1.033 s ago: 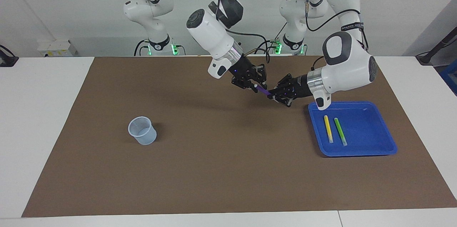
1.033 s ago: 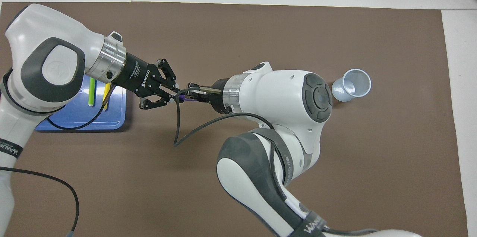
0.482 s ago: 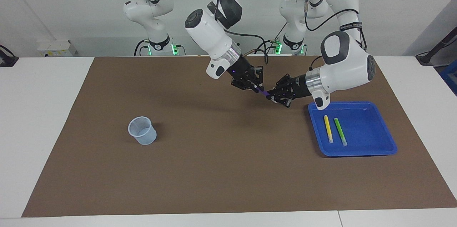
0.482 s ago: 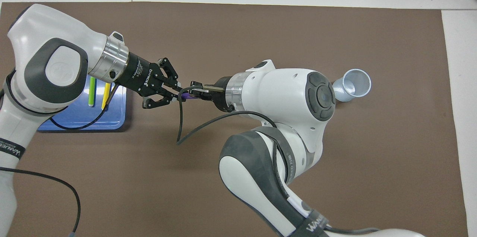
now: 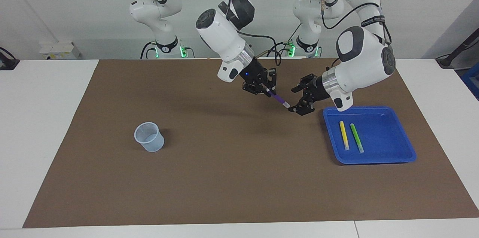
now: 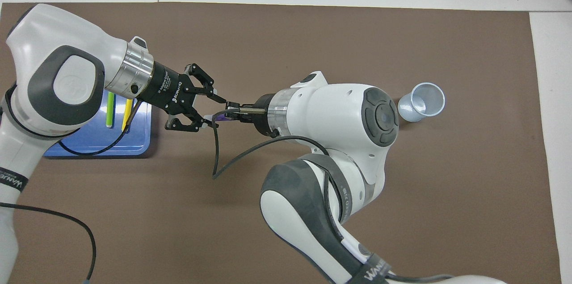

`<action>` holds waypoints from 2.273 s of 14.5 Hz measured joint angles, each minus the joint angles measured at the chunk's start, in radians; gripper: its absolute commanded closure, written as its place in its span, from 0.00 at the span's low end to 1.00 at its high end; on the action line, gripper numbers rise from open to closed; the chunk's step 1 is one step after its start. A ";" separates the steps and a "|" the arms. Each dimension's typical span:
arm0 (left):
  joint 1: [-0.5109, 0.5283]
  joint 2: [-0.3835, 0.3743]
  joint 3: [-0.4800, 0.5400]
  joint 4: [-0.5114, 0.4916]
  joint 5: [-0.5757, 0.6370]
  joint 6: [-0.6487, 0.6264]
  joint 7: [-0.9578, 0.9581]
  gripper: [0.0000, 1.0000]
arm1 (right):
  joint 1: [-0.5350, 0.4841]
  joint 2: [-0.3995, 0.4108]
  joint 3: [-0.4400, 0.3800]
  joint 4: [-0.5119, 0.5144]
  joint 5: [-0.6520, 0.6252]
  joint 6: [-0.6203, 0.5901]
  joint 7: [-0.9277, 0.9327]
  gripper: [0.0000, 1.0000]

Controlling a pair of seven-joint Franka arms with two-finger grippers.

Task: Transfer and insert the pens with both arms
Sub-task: 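Open the left gripper while the right gripper carries the pen away, then insert the purple pen into the cup while the left gripper reaches the green pen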

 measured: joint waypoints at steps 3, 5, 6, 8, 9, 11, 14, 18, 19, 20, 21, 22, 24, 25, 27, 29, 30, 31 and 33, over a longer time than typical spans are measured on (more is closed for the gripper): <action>0.002 -0.022 0.010 -0.028 0.064 0.004 0.204 0.00 | -0.016 0.000 -0.002 0.017 -0.042 -0.085 -0.069 1.00; 0.041 -0.043 0.023 -0.105 0.069 0.071 0.437 0.00 | -0.042 -0.002 -0.004 0.043 -0.121 -0.159 -0.104 1.00; 0.075 -0.057 0.026 -0.159 0.069 0.128 0.550 0.00 | -0.059 -0.003 -0.004 0.059 -0.172 -0.191 -0.119 1.00; 0.131 -0.081 0.030 -0.247 0.075 0.222 0.727 0.00 | -0.097 -0.006 -0.005 0.089 -0.225 -0.257 -0.176 1.00; 0.148 -0.092 0.030 -0.278 0.098 0.261 0.796 0.00 | -0.122 -0.008 -0.006 0.104 -0.237 -0.298 -0.224 1.00; 0.161 -0.105 0.030 -0.307 0.172 0.321 0.903 0.00 | -0.180 -0.022 -0.010 0.126 -0.299 -0.385 -0.333 1.00; 0.173 -0.107 0.030 -0.314 0.291 0.417 1.101 0.00 | -0.265 -0.057 -0.010 0.132 -0.448 -0.461 -0.508 1.00; 0.215 -0.087 0.031 -0.319 0.434 0.525 1.279 0.00 | -0.405 -0.066 -0.013 0.128 -0.475 -0.467 -0.761 1.00; 0.231 -0.069 0.030 -0.317 0.467 0.550 1.311 0.00 | -0.435 -0.065 -0.013 0.123 -0.477 -0.467 -0.798 1.00; 0.251 -0.041 0.031 -0.307 0.498 0.568 1.337 0.00 | -0.460 -0.065 -0.014 0.119 -0.481 -0.467 -0.820 1.00; 0.272 -0.005 0.031 -0.284 0.518 0.577 1.355 0.00 | -0.478 -0.064 -0.014 0.114 -0.490 -0.467 -0.831 1.00; 0.290 0.033 0.031 -0.254 0.528 0.581 1.368 0.00 | -0.487 -0.063 -0.014 0.109 -0.513 -0.467 -0.834 1.00; 0.308 0.095 0.031 -0.192 0.534 0.587 1.381 0.00 | -0.489 -0.062 -0.013 0.098 -0.567 -0.467 -0.834 1.00; 0.308 0.113 0.030 -0.174 0.535 0.588 1.381 0.03 | -0.489 -0.062 -0.013 0.091 -0.578 -0.467 -0.834 1.00; 0.308 0.135 0.024 -0.162 0.535 0.591 1.381 0.11 | -0.491 -0.061 -0.013 0.072 -0.585 -0.467 -0.834 1.00; 0.307 0.143 0.020 -0.160 0.535 0.593 1.381 0.16 | -0.497 -0.061 -0.014 0.052 -0.607 -0.467 -0.833 1.00; 0.306 0.143 0.019 -0.160 0.535 0.593 1.381 0.22 | -0.500 -0.061 -0.014 0.046 -0.629 -0.467 -0.833 1.00; 0.304 0.144 0.018 -0.160 0.535 0.593 1.381 0.26 | -0.503 -0.061 -0.014 0.040 -0.652 -0.467 -0.833 1.00; 0.300 0.146 0.016 -0.160 0.535 0.593 1.381 0.30 | -0.505 -0.061 -0.014 0.036 -0.680 -0.476 -0.833 1.00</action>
